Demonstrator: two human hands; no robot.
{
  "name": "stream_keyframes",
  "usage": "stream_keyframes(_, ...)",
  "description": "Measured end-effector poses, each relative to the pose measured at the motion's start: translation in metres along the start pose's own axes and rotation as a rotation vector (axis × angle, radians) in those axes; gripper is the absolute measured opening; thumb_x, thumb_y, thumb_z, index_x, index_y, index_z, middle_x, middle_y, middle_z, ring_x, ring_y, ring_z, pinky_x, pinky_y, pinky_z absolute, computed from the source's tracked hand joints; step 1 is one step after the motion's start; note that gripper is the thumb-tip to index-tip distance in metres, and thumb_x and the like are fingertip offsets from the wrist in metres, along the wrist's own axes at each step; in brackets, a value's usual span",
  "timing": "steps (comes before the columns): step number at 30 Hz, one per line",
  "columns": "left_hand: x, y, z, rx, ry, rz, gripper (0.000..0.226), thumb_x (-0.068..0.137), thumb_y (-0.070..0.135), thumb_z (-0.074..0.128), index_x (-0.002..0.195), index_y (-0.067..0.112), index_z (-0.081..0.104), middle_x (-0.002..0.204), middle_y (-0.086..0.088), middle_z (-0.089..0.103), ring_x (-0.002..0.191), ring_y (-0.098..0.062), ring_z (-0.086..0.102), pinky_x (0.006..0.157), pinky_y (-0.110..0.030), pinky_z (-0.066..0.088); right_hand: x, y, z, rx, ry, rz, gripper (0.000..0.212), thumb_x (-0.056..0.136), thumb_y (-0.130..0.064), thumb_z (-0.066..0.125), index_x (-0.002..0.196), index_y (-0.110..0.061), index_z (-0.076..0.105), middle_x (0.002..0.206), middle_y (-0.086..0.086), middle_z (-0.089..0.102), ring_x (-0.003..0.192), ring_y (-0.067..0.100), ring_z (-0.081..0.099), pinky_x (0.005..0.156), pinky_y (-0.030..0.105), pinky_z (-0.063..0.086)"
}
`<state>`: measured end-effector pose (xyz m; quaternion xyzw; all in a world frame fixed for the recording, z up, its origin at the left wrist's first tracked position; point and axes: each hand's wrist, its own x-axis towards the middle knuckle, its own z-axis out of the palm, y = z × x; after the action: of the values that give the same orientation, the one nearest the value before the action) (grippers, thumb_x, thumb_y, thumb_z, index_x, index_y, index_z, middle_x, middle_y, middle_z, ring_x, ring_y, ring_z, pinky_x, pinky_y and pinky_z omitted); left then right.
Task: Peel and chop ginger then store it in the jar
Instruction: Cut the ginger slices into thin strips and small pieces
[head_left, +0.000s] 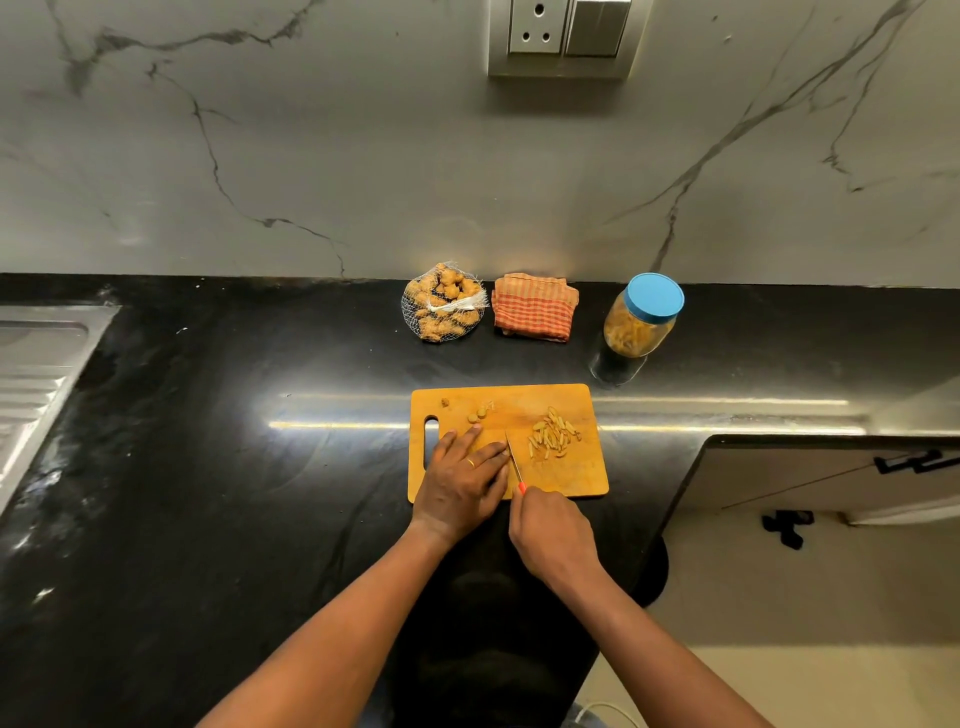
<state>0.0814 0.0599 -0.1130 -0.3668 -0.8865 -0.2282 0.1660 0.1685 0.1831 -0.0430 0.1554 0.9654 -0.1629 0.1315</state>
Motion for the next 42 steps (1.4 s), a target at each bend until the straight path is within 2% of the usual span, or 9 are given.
stream_keyframes(8, 0.001, 0.001, -0.001, 0.003, -0.01, -0.001, 0.023, 0.093, 0.031, 0.058, 0.104, 0.019, 0.074, 0.115, 0.003, 0.071, 0.122, -0.03, 0.057, 0.1, -0.049, 0.043, 0.006, -0.004, -0.006, -0.075, -0.077, -0.036, 0.037, 0.106, -0.029, 0.029, 0.11, -0.01, 0.06, 0.106, 0.011, 0.065, 0.098, 0.029, 0.064, 0.068, 0.035, 0.043)
stream_keyframes(13, 0.0, 0.001, -0.002, 0.001, -0.02, -0.016, 0.024, 0.093, 0.03, 0.058, 0.106, 0.019, 0.074, 0.116, 0.003, 0.07, 0.122, -0.029, 0.057, 0.101, -0.048, 0.043, 0.001, -0.004, -0.008, -0.073, -0.049, -0.01, 0.038, 0.106, -0.03, 0.03, 0.107, -0.01, 0.062, 0.104, 0.011, 0.067, 0.096, 0.028, 0.066, 0.073, 0.038, 0.05)
stream_keyframes(19, 0.001, 0.001, -0.002, 0.001, -0.021, -0.024, 0.023, 0.092, 0.03, 0.059, 0.106, 0.019, 0.074, 0.115, 0.004, 0.071, 0.122, -0.028, 0.057, 0.1, -0.048, 0.043, -0.006, 0.002, -0.003, -0.024, -0.025, 0.02, 0.043, 0.105, -0.035, 0.029, 0.099, -0.014, 0.066, 0.097, 0.008, 0.069, 0.087, 0.027, 0.068, 0.068, 0.036, 0.05)
stream_keyframes(31, 0.001, 0.001, -0.003, 0.001, -0.016, -0.017, 0.021, 0.092, 0.029, 0.059, 0.102, 0.019, 0.074, 0.114, 0.003, 0.071, 0.123, -0.027, 0.056, 0.1, -0.048, 0.043, -0.005, 0.017, -0.003, -0.026, 0.026, 0.022, 0.042, 0.106, -0.038, 0.029, 0.096, -0.014, 0.062, 0.091, 0.006, 0.068, 0.081, 0.025, 0.066, 0.06, 0.034, 0.042)
stream_keyframes(42, 0.0, -0.001, 0.0, -0.046, -0.027, -0.022, 0.024, 0.093, 0.031, 0.056, 0.102, 0.018, 0.074, 0.115, 0.002, 0.071, 0.124, -0.029, 0.056, 0.104, -0.051, 0.041, -0.001, 0.01, 0.002, 0.022, 0.041, 0.006, 0.046, 0.105, -0.043, 0.028, 0.096, -0.015, 0.064, 0.089, 0.006, 0.068, 0.081, 0.025, 0.066, 0.065, 0.037, 0.048)
